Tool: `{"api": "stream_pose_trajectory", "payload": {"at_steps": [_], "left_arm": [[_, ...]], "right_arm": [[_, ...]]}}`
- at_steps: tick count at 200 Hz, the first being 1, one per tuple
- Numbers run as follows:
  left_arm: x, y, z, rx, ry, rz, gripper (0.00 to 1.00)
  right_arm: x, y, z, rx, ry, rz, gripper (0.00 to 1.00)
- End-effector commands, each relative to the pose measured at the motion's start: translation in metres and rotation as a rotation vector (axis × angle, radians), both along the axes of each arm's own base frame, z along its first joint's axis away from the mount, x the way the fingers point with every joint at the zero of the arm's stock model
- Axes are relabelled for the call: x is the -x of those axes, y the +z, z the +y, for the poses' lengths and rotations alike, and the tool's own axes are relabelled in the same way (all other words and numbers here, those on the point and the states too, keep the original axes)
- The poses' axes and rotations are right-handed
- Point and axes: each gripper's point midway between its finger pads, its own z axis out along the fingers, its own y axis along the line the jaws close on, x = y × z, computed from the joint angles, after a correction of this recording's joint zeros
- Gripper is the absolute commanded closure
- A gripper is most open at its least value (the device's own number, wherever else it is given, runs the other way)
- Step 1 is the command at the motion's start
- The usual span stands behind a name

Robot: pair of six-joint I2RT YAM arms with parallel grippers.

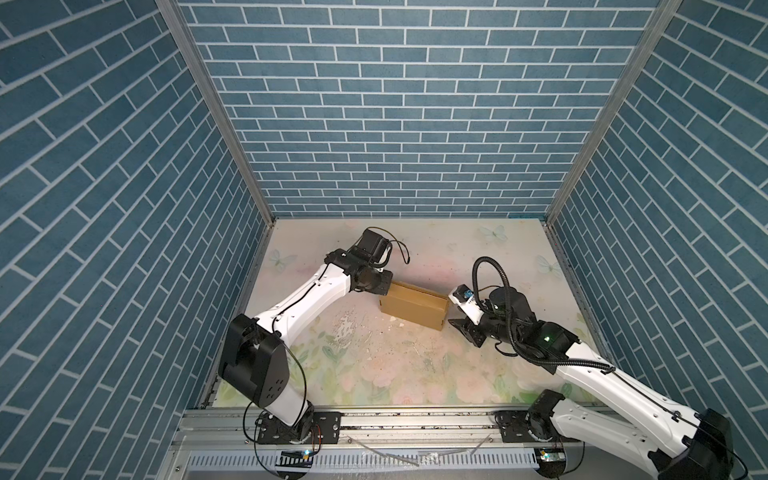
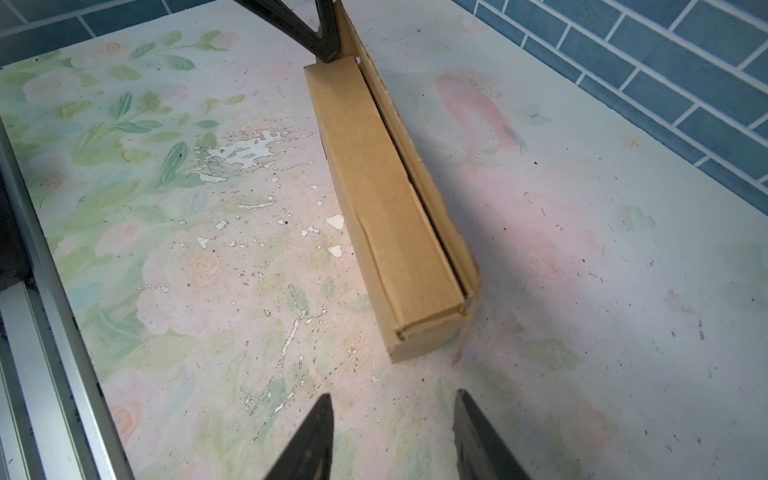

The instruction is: Fold the paper box

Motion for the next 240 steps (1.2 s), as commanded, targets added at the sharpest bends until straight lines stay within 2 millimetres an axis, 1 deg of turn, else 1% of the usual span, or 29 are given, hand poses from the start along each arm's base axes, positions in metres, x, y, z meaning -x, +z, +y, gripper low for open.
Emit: {"api": "stream_pose_trajectory", "payload": {"at_steps": [1, 60, 79, 98, 133, 149, 181, 231, 240], "left_arm": [[0.006, -0.004, 0.007, -0.011, 0.018, 0.018, 0.96], [0.007, -0.001, 0.006, -0.006, 0.013, 0.016, 0.97], [0.008, -0.001, 0.006, -0.008, 0.011, 0.016, 0.97], [0.008, -0.001, 0.006, -0.009, 0.011, 0.017, 0.97], [0.008, 0.002, 0.005, -0.011, 0.008, 0.021, 0.98], [0.008, 0.003, 0.006, -0.018, 0.007, 0.023, 0.98], [0.010, 0.004, 0.007, -0.033, 0.005, 0.034, 0.98], [0.009, 0.005, 0.006, -0.054, -0.006, 0.057, 1.00], [0.008, 0.004, 0.005, -0.055, -0.007, 0.059, 1.00]], "right_arm": [[-0.012, 0.021, -0.004, -0.011, -0.034, -0.108, 0.52], [-0.035, 0.033, -0.025, -0.002, -0.142, -0.188, 0.51], [-0.045, 0.029, -0.031, 0.028, -0.171, -0.183, 0.51], [-0.053, 0.023, -0.033, 0.050, -0.181, -0.171, 0.51], [-0.063, 0.015, -0.025, 0.062, -0.161, -0.144, 0.51], [-0.063, 0.014, -0.019, 0.054, -0.136, -0.134, 0.51], [-0.067, 0.013, -0.013, 0.048, -0.120, -0.133, 0.51], [-0.067, 0.016, -0.007, 0.026, -0.098, -0.126, 0.52], [-0.062, 0.016, -0.002, 0.007, -0.065, -0.113, 0.52]]}}
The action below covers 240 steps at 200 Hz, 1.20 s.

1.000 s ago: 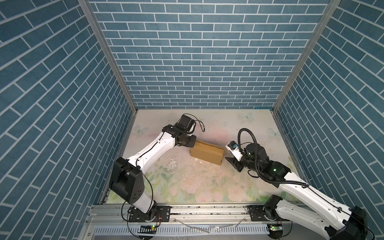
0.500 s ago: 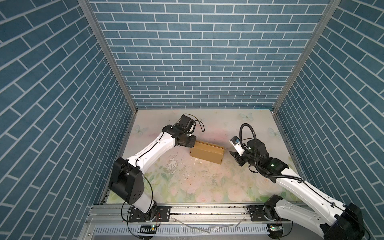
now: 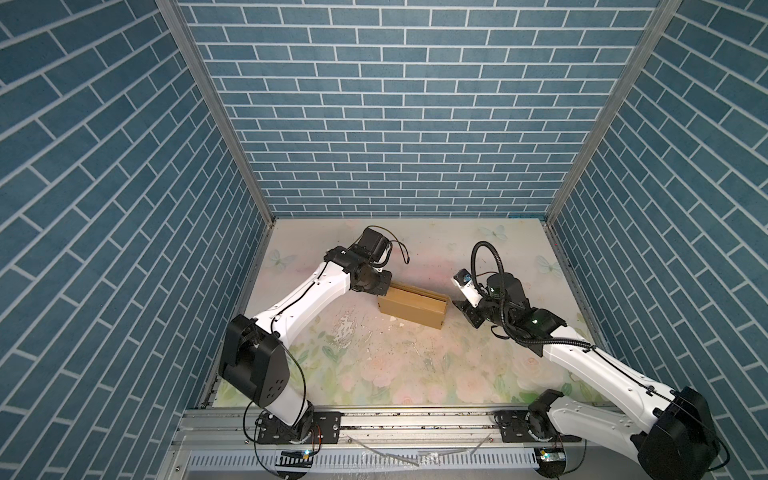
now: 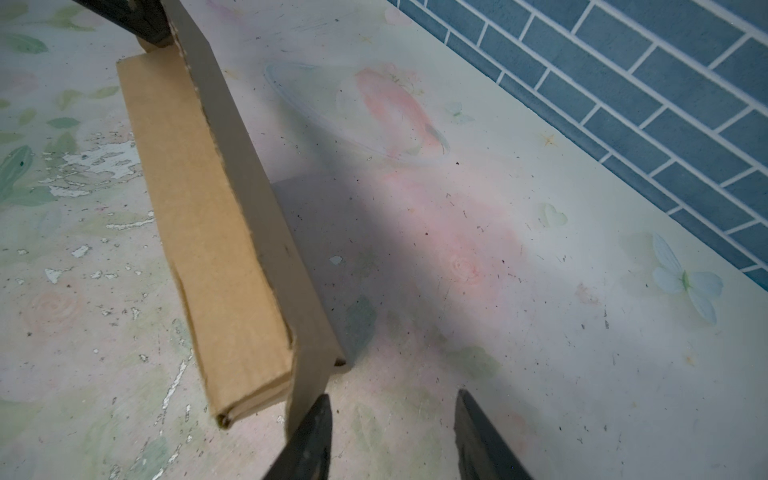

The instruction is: Fold the paper box

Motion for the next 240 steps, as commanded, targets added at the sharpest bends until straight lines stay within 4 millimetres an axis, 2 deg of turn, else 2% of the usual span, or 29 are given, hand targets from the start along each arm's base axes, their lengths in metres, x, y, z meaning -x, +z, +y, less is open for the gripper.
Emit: {"api": "stream_pose_trajectory", "payload": {"at_steps": [1, 240], "left_arm": [[0.001, -0.001, 0.002, -0.030, -0.006, 0.021, 1.00], [-0.004, -0.004, -0.007, -0.039, -0.018, 0.023, 1.00]], "right_arm": [[-0.002, 0.025, 0.013, -0.056, 0.059, -0.043, 0.52], [0.004, 0.025, 0.038, -0.163, 0.146, 0.015, 0.52]]}}
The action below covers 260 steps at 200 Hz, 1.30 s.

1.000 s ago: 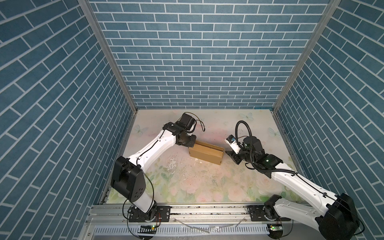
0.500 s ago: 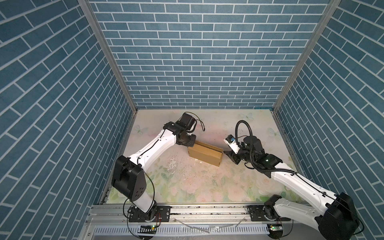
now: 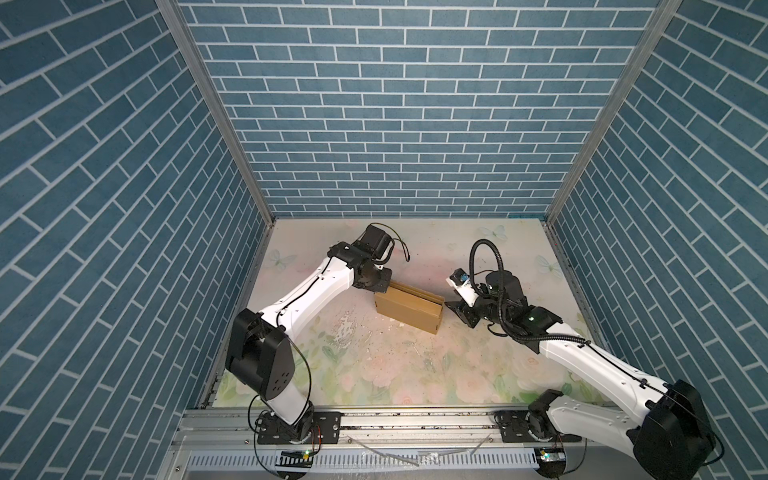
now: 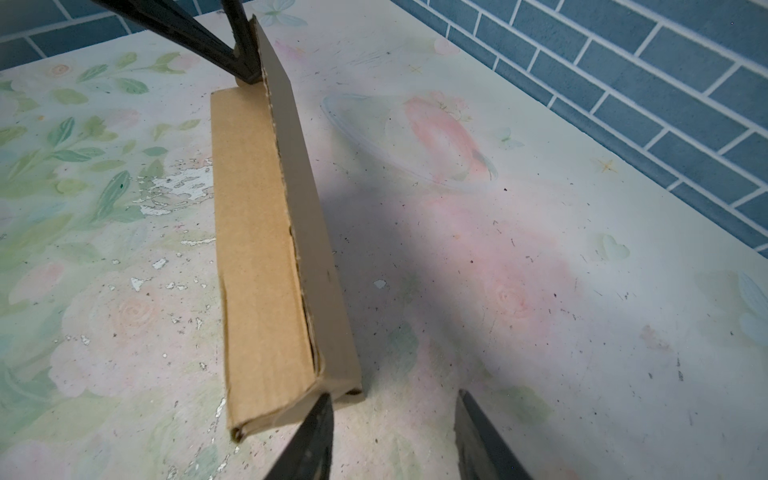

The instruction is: Fold the paper box

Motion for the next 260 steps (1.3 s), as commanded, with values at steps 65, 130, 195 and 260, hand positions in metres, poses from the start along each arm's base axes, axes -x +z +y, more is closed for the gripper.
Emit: {"api": "stream_pose_trajectory", "payload": {"at_steps": [65, 130, 195, 260], "left_arm": [[0.003, 0.000, -0.012, 0.013, -0.040, 0.025, 1.00], [0.004, 0.001, -0.013, 0.013, -0.045, 0.024, 1.00], [0.005, 0.001, -0.014, 0.011, -0.046, 0.023, 1.00], [0.004, 0.001, -0.016, 0.015, -0.049, 0.025, 1.00]], "right_arm": [[-0.004, 0.025, 0.018, -0.085, 0.043, -0.010, 0.51], [-0.004, 0.026, 0.021, -0.095, 0.051, -0.001, 0.51], [0.000, 0.024, 0.024, -0.101, 0.073, 0.017, 0.50], [0.002, 0.028, 0.028, -0.113, 0.096, 0.024, 0.47]]}}
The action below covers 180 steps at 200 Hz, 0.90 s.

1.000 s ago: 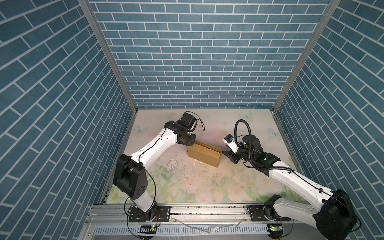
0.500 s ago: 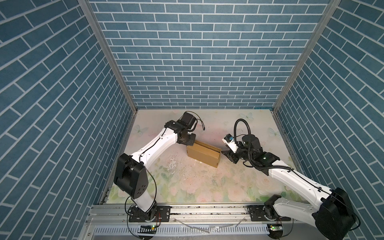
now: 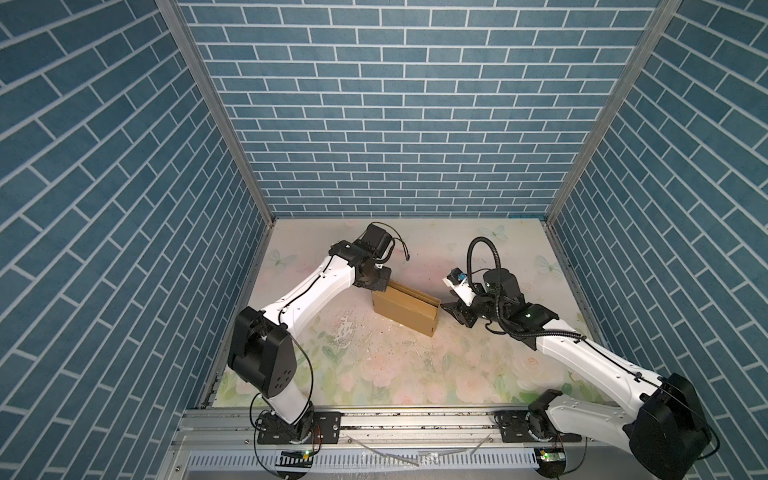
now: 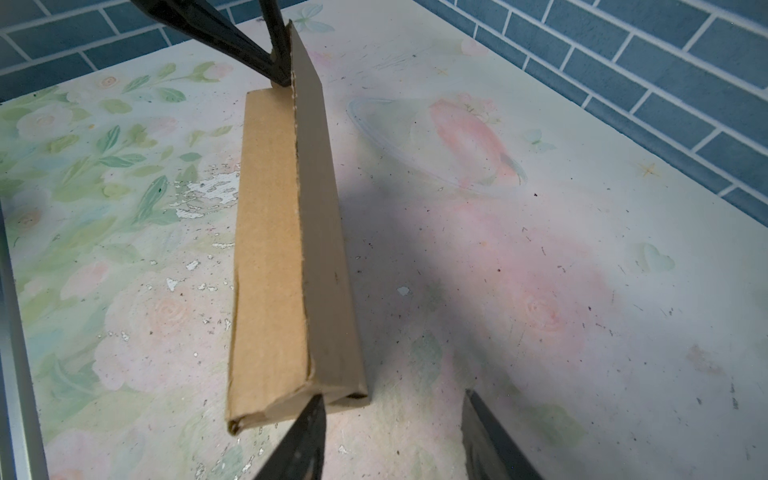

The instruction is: Fold the paper box

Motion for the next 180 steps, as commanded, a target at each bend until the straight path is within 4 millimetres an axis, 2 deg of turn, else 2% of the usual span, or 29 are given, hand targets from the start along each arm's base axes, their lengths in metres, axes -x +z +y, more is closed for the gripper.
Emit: {"api": "stream_pose_trajectory", "payload": {"at_steps": [1, 52, 180], "left_arm": [[0.0093, 0.0016, -0.0202, 0.047, -0.063, 0.035, 1.00], [0.0095, 0.0005, -0.0210, 0.049, -0.065, 0.036, 1.00], [0.0098, 0.0017, -0.0232, 0.049, -0.073, 0.047, 1.00]], "right_arm": [[-0.0033, 0.0287, 0.0167, -0.079, 0.043, -0.028, 0.47], [-0.0029, 0.0335, 0.0189, -0.086, 0.053, -0.028, 0.47], [-0.0045, 0.0300, 0.0235, -0.097, 0.059, -0.006, 0.47]]}}
